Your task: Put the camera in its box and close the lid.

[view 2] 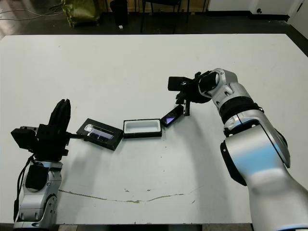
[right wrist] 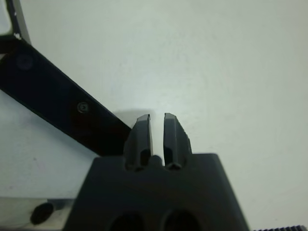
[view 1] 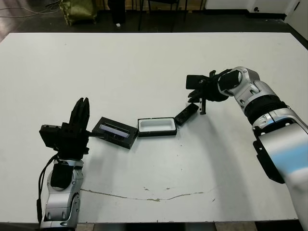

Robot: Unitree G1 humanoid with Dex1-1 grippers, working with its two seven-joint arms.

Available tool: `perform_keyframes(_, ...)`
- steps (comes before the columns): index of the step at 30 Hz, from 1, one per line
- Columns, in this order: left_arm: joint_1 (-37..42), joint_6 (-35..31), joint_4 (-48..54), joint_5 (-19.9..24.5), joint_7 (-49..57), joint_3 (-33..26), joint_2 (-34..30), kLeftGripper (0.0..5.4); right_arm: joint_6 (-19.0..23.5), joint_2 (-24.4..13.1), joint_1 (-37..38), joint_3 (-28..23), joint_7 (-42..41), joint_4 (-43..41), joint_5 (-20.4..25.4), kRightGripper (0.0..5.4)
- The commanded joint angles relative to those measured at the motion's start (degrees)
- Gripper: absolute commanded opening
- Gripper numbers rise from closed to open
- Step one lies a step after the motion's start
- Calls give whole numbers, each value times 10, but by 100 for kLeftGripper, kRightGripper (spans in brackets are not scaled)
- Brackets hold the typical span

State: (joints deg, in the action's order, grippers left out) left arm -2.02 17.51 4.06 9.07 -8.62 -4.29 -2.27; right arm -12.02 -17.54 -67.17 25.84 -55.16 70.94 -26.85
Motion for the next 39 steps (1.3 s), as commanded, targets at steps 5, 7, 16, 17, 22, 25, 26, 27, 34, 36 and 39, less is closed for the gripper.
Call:
perform_keyframes(5,-8,-6,-6,-3,2,0,0,2,11,2,14,1,2,3,-2,0)
perform_keyframes(7,-8,-5,-7,-3,2,0,0,2,11,3,13,1,-1,2,-2,0)
perform_keyframes(16,-9,-9,-4,-2,1,-1,-2,2,4,-10,10,6,-18,0,-5,0)
perform_keyframes(17,-9,-10,-3,-2,2,-1,-2,2,3,-13,12,4,-18,-1,-3,0)
perform_keyframes(22,-8,-7,-6,1,0,-1,-1,2,-23,-27,26,1,-22,-10,2,0)
perform_keyframes(25,-9,-12,-2,-3,5,-1,0,2,-31,-33,34,1,-31,-16,4,0)
perform_keyframes(26,-9,-11,-2,-4,5,-1,-1,2,-35,-35,37,1,-34,-18,4,0)
perform_keyframes(27,-9,-10,-2,-4,5,-1,-1,2,-39,-38,40,2,-36,-21,5,0)
perform_keyframes(34,-8,-10,-3,-3,4,0,0,2,-50,-55,64,8,-41,-44,5,0)
perform_keyframes(36,-8,-6,-6,-5,3,0,-1,2,-60,-60,70,10,-41,-51,4,0)
perform_keyframes(39,-7,-4,-9,-4,2,-1,-1,2,-69,-64,78,14,-39,-57,3,0)
